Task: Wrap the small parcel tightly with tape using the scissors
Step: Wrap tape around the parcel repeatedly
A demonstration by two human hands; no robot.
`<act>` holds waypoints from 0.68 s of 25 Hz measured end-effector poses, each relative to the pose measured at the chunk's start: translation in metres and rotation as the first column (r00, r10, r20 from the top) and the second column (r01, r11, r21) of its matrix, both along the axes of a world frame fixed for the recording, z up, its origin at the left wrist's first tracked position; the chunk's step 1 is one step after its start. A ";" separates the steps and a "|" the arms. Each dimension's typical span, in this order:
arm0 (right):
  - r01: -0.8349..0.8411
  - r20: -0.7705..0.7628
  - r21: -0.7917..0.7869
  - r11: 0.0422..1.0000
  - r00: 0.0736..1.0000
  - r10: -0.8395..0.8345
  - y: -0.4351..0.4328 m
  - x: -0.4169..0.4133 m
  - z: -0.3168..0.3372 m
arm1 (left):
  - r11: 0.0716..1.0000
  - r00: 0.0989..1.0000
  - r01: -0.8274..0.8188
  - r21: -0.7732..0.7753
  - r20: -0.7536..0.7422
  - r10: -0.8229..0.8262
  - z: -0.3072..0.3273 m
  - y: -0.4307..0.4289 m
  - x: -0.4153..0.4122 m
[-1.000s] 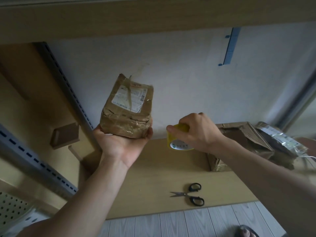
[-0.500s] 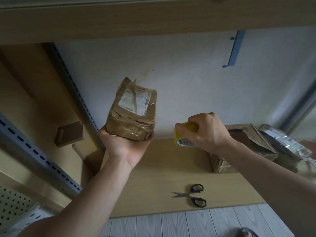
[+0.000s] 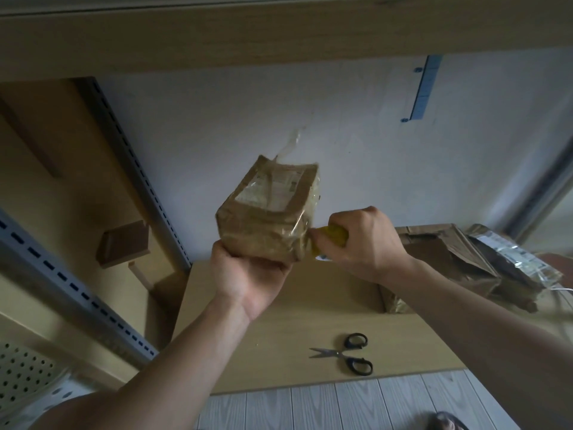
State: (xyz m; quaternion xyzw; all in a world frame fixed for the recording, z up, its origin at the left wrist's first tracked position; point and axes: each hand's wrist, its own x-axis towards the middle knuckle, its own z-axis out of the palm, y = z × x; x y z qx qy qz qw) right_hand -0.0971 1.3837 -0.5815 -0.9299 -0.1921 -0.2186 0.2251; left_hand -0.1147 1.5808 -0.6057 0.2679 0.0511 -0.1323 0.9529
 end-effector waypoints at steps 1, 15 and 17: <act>0.024 -0.010 0.025 0.999 1.000 -0.023 -0.002 0.001 0.005 | 0.999 1.000 -0.010 0.032 0.015 0.010 0.001 0.000 0.000; 0.101 -0.142 -0.104 0.989 0.983 -0.115 -0.010 -0.011 0.017 | 0.924 0.975 0.074 0.376 -0.220 0.011 0.008 0.001 -0.003; 0.127 -0.193 0.021 0.992 0.974 -0.121 -0.010 -0.008 0.018 | 0.951 0.977 -0.034 0.308 -0.192 0.097 0.006 0.000 -0.001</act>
